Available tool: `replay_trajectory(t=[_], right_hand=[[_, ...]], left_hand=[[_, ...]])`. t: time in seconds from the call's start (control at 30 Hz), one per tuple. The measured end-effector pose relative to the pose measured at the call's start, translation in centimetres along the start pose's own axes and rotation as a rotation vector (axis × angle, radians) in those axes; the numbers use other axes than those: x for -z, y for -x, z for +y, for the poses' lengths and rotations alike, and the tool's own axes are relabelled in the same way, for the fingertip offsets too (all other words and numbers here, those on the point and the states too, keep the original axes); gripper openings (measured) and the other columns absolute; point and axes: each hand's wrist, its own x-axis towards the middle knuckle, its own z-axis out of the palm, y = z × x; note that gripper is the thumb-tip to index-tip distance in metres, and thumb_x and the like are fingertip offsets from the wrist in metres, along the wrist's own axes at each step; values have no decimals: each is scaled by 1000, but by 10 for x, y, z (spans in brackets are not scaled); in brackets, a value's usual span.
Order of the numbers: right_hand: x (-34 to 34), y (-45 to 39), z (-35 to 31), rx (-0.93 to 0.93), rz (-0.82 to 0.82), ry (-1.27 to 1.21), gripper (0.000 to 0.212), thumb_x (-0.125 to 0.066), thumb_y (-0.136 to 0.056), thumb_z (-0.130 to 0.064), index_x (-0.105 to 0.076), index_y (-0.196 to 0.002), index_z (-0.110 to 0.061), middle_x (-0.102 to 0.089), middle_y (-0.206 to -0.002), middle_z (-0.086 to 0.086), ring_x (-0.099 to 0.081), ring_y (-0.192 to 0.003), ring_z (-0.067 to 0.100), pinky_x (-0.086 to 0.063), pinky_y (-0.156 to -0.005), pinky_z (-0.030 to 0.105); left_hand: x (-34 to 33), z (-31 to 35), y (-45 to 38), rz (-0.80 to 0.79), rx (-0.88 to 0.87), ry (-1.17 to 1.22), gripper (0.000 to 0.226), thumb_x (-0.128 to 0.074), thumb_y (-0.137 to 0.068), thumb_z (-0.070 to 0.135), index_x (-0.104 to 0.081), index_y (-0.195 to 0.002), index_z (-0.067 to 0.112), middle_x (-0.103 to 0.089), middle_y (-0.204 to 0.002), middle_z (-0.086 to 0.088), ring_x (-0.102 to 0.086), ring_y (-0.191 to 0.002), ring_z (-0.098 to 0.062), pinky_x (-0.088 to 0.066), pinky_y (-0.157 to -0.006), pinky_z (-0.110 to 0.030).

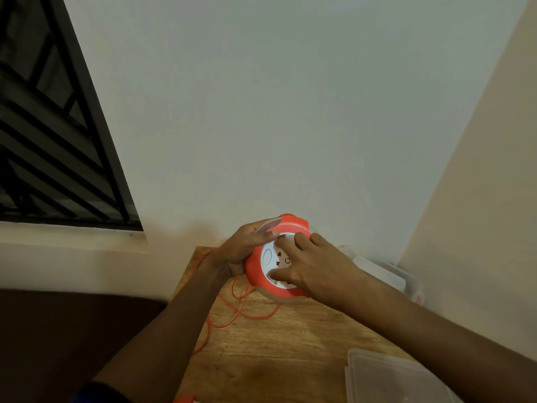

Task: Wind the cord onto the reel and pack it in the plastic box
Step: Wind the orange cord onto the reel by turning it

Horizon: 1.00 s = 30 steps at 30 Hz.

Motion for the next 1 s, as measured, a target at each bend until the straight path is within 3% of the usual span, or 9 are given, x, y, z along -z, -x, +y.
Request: replay_trajectory(t=[0.1,0.23,0.43,0.53,0.63,0.77,0.9,1.0], right_hand=[[-2,-1,-2,-2,-14,52,46,-65,-88,-25,-52,-131,-38,-38,-144,24,-48,-114,40,-45,-86,49],[-4,-3,-4,-5,-4,101,48,-70,-84,-28,-54,-128,-36,-51,-132,24,-53,-108,38,-46,-82,47],[-12,-5,-2,-88,-24,-8,70,-66,-84,-38,-29,-143,-25,-65,-104,20,-66,-82,36,-50,-79,45],[-7,-7,-7,-271,62,-38,62,-55,-86,-53,-52,-133,-12,-71,-71,8,-65,-55,28,-51,-62,36],[-4,-11,-9,-400,160,-49,60,-64,-79,-57,-67,-116,-11,-68,-58,6,-60,-42,27,-48,-49,31],[-4,-8,-9,-418,147,-99,56,-59,-85,-53,-60,-125,-13,-72,-69,7,-66,-53,29,-52,-55,35],[-1,1,-2,-230,104,-96,53,-80,-72,-35,-62,-118,-17,-72,-98,13,-70,-73,31,-57,-67,42],[3,0,-1,-100,73,-85,41,-72,-79,-22,-62,-119,-26,-56,-128,18,-64,-93,32,-53,-74,42]], left_hand=[[1,1,0,5,-13,2,60,-73,-85,34,-58,-143,24,-64,-143,-10,-66,-124,-35,-54,-105,-54],[1,1,1,11,-24,11,62,-78,-81,39,-61,-139,27,-66,-141,-7,-67,-124,-33,-55,-104,-52],[0,1,1,-23,-7,65,50,-73,-87,26,-63,-136,25,-72,-132,-8,-72,-115,-30,-61,-88,-44],[-4,-3,1,-22,-14,125,63,-69,-90,25,-51,-150,14,-65,-141,-17,-64,-126,-41,-52,-105,-57],[-6,-1,1,9,-24,102,67,-71,-91,29,-48,-152,14,-65,-141,-17,-65,-124,-41,-51,-106,-59],[-5,2,1,-18,-37,155,56,-65,-96,24,-50,-150,16,-69,-135,-16,-70,-116,-36,-60,-94,-50],[1,1,0,0,-46,153,49,-56,-104,20,-48,-152,15,-65,-140,-21,-69,-115,-38,-59,-94,-50],[-1,2,1,1,-46,155,50,-60,-101,22,-51,-149,15,-69,-134,-18,-72,-112,-34,-62,-88,-47]])
